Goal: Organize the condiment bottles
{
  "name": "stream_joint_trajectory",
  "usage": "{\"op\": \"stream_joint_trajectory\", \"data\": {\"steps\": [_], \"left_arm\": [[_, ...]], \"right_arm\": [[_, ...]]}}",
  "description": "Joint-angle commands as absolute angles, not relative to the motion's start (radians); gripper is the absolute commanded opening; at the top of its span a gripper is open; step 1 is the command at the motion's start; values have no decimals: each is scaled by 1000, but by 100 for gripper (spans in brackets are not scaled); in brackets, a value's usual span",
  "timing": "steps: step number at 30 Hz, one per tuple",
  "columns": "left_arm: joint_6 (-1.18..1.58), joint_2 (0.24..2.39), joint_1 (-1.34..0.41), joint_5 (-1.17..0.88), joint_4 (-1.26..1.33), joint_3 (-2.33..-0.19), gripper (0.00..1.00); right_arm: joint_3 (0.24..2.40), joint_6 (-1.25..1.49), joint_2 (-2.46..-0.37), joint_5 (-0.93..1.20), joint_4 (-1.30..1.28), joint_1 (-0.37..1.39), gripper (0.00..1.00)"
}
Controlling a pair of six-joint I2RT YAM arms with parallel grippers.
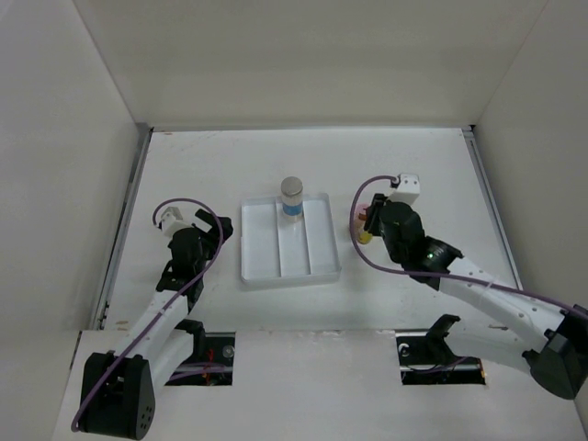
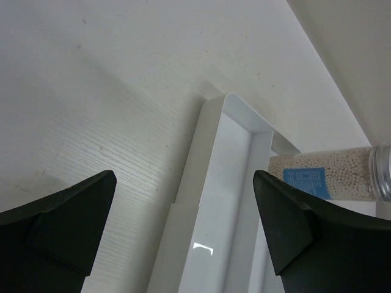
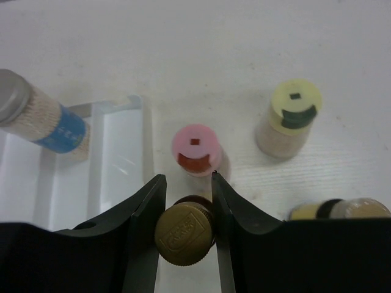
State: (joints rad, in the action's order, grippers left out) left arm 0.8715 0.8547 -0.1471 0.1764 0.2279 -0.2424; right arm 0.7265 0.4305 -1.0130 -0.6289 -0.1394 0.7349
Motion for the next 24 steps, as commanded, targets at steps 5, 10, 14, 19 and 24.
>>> {"op": "stream_joint_trajectory", "data": {"steps": [5, 10, 14, 19, 24], "left_arm": [[873, 841, -157, 190, 250, -239, 100], [871, 845, -157, 192, 250, -241, 100], [871, 856, -153, 192, 249, -244, 100], [868, 868, -143, 186, 258, -242, 100], [865, 865, -139, 189, 258, -238, 100]], "right_arm": [[954, 319, -1290, -537, 164, 786, 25], [1064, 295, -1483, -489, 256, 765, 25], [1121, 287, -1604, -463, 311, 748, 25], [1170, 272, -1716, -471, 330, 746, 26], [1155, 267, -1712, -503, 331, 746, 54]]}}
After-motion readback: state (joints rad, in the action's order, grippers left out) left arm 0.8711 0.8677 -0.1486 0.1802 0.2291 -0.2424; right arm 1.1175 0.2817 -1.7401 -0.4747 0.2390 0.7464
